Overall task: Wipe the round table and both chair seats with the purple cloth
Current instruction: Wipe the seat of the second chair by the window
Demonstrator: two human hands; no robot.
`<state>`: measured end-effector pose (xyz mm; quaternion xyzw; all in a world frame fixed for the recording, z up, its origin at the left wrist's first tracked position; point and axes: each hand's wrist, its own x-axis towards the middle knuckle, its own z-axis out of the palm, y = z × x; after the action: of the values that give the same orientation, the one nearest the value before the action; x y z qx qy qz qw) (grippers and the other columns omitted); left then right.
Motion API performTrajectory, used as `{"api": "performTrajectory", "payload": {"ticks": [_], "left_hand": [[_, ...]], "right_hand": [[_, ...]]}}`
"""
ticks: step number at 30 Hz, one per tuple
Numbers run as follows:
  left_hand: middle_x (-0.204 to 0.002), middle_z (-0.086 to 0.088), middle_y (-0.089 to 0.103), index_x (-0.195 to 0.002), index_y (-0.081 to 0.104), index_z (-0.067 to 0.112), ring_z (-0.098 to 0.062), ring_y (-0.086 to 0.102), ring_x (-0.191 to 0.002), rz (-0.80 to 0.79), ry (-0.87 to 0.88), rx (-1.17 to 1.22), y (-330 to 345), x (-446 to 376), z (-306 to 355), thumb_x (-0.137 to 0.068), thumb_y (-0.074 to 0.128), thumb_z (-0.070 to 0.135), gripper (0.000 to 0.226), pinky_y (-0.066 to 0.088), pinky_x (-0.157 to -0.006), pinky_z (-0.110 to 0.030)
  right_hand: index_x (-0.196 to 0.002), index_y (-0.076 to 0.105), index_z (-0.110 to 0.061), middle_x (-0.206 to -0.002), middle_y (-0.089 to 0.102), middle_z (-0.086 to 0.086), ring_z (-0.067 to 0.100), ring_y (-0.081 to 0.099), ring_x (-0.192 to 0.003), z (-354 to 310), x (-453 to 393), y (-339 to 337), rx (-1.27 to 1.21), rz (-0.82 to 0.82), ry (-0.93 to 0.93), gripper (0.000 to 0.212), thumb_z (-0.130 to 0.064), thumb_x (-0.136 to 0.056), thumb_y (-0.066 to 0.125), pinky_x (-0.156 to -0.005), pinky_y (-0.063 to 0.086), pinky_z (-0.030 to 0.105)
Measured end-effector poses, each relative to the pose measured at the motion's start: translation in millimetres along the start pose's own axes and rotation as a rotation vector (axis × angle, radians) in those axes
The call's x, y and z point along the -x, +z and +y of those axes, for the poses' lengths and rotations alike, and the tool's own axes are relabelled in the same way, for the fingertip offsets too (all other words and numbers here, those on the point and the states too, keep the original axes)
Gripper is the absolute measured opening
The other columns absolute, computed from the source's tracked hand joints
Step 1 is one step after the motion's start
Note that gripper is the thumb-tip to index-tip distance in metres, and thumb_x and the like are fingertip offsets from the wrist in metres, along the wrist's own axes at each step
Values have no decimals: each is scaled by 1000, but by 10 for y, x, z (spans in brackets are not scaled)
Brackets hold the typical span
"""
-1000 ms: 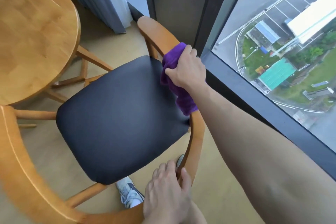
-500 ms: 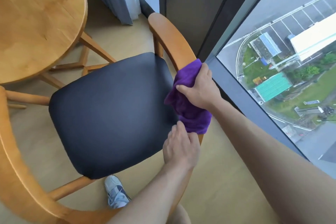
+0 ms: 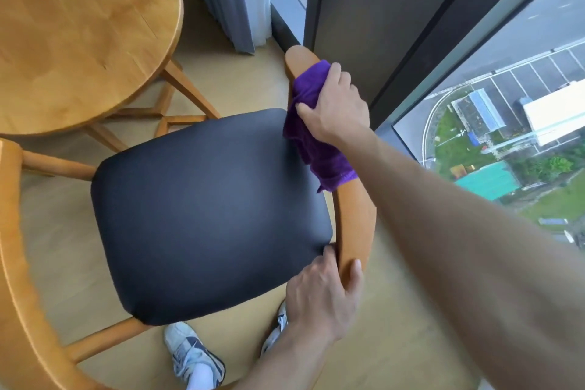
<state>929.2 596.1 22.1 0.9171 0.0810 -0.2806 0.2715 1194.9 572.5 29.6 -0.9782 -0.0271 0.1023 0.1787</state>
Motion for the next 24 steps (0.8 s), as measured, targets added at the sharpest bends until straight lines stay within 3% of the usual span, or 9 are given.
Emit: {"api": "performTrajectory", "payload": {"ticks": [4,8,11,14,21,24], "left_hand": [[-117,6,63,-124,42,32,-18,64,-108,-10,-44,44,-45,-3,34,-98,24,64,45,50,-91,-37],[-120,2,63,-124,45,26,-23,62,-112,95,-156,220,-116,-369,268,-101,31,55,40,46,-92,-37],[-110,-3,65,-111,50,20,-27,63,-107,166,-238,345,-130,-629,372,-101,33,51,36,49,-91,-38],[-110,0,67,-116,49,25,-24,64,-106,245,-252,309,-56,-660,380,-99,23,57,45,47,-88,-38],[-114,7,68,-113,40,34,-16,66,-107,244,-256,305,-8,-698,326,-98,22,65,39,47,-84,-34],[-112,7,68,-113,40,33,-17,67,-104,238,-229,319,-33,-686,344,-98,21,67,42,49,-85,-35]], "right_hand": [[-162,1,-4,-168,13,17,38,26,-148,238,448,30,35,10,-138,91,-46,-96,49,-118,33,48],[-163,-2,-8,-171,3,15,37,16,-153,417,641,50,-18,-60,-166,91,-44,-97,51,-124,24,47],[-162,-9,-9,-168,7,14,40,19,-150,368,455,2,-121,-182,-104,105,-43,-93,63,-120,24,48],[-160,-6,-5,-159,23,18,43,33,-142,200,74,-45,-115,-248,-1,112,-51,-90,69,-111,34,51],[-153,21,-4,-140,43,14,38,48,-125,-407,-617,80,197,-50,-140,79,-44,-96,59,-91,45,47],[-155,22,-6,-141,44,14,37,49,-122,-361,-612,98,228,-6,-205,73,-45,-100,50,-86,45,45]]}}
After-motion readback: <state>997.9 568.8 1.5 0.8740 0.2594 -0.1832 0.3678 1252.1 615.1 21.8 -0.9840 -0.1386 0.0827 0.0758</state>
